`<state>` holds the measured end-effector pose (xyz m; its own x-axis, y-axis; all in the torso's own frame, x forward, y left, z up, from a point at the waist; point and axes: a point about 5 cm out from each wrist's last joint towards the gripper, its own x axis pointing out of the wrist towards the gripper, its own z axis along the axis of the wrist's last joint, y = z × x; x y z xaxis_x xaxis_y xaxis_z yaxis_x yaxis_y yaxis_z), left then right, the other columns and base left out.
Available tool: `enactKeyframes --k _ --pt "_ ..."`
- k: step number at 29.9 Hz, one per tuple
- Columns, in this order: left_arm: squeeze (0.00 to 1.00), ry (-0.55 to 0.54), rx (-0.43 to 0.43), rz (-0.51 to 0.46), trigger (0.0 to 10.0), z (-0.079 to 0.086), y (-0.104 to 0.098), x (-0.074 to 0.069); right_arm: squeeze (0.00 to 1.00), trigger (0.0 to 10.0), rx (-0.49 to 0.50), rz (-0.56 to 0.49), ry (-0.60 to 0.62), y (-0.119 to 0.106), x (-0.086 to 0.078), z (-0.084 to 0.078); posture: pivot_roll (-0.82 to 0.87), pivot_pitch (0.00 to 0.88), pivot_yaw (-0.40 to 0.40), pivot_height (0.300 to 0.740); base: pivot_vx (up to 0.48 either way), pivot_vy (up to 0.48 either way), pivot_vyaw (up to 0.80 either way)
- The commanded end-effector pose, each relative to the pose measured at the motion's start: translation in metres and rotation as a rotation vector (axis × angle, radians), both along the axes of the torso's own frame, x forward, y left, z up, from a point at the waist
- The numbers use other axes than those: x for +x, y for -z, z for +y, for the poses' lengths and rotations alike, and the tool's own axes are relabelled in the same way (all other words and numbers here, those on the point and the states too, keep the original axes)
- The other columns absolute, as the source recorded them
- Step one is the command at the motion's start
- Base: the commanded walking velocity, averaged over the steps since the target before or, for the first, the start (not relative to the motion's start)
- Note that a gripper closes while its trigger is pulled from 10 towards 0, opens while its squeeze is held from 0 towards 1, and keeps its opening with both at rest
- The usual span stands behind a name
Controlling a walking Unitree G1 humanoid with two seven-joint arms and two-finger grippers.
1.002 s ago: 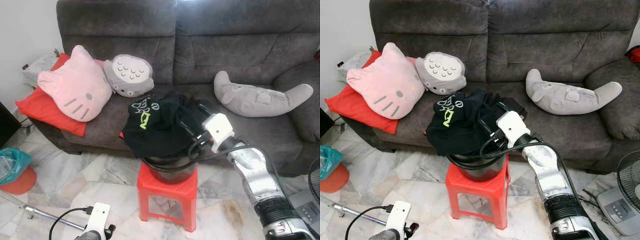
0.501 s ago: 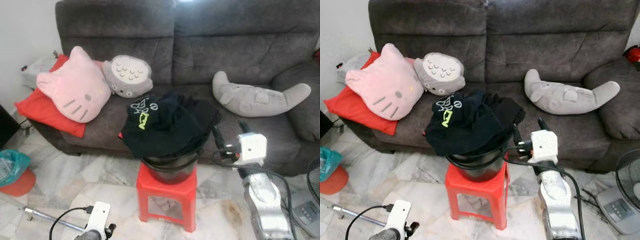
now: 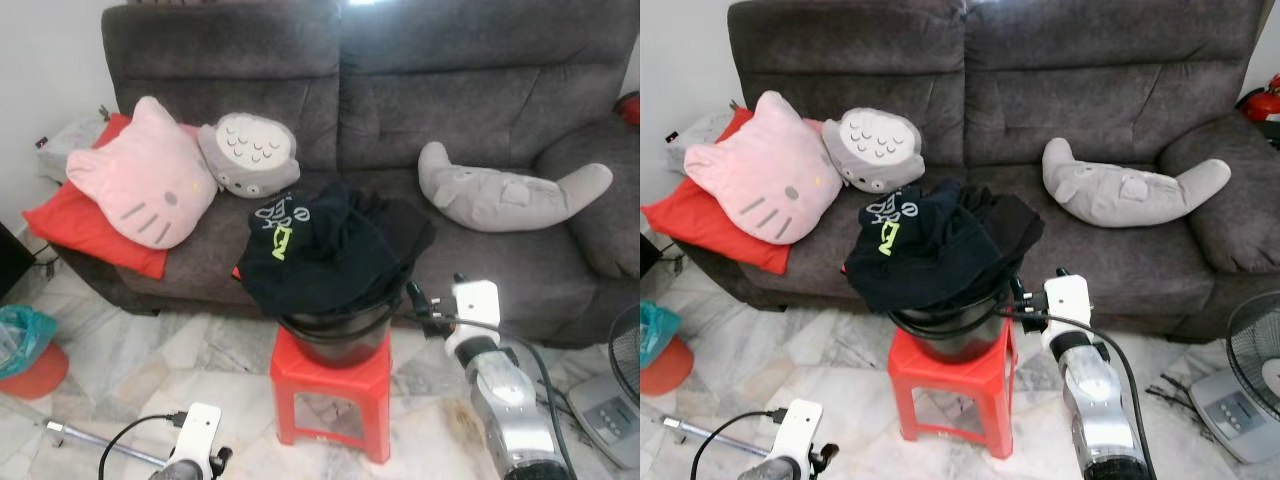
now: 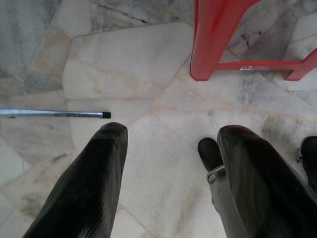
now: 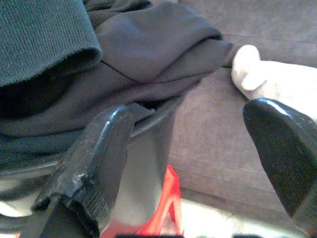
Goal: Hang hanger
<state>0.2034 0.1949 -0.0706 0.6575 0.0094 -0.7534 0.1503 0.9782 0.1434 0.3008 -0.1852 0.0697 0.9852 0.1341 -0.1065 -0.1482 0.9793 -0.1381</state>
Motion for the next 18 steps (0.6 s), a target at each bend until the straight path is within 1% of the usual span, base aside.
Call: enactKeyframes --k 1,5,8,9,11,16,18 --pt "0.0 -0.002 0.017 0.01 10.0 0.004 0.001 -0.002 0.0 10.0 -0.007 0.003 -0.032 0.0 0.004 0.005 -0.21 0.0 0.112 0.74 0.0 0.0 0.0" --pt "0.0 -0.003 0.019 0.008 10.0 0.004 0.0 -0.001 0.0 10.0 -0.033 0.001 -0.088 -0.003 0.013 0.011 -0.21 0.0 0.112 0.74 0.0 0.0 0.0" --pt "0.0 -0.005 0.02 0.007 10.0 0.005 0.0 -0.001 0.0 10.0 -0.031 -0.003 -0.117 -0.004 0.016 0.013 -0.21 0.0 0.112 0.74 0.0 0.0 0.0" --pt "0.0 -0.005 0.021 0.006 10.0 0.005 0.0 -0.001 0.0 10.0 -0.043 -0.011 -0.15 -0.005 0.018 0.016 -0.21 0.0 0.113 0.74 0.0 0.0 0.0" --pt "0.0 -0.005 0.023 0.006 10.0 0.005 0.0 -0.001 0.0 10.0 -0.042 -0.017 -0.177 -0.007 0.019 0.018 -0.21 0.0 0.114 0.74 0.0 0.0 0.0" --pt "0.0 -0.003 0.026 0.007 10.0 0.006 0.0 -0.002 0.0 10.0 -0.041 -0.029 -0.187 -0.009 0.021 0.017 -0.21 0.0 0.114 0.74 0.0 0.0 0.0" --pt "0.0 -0.004 0.028 0.008 10.0 0.006 0.0 -0.002 0.0 10.0 -0.058 -0.032 -0.207 -0.01 0.023 0.017 -0.2 0.0 0.115 0.74 0.0 0.0 0.0"
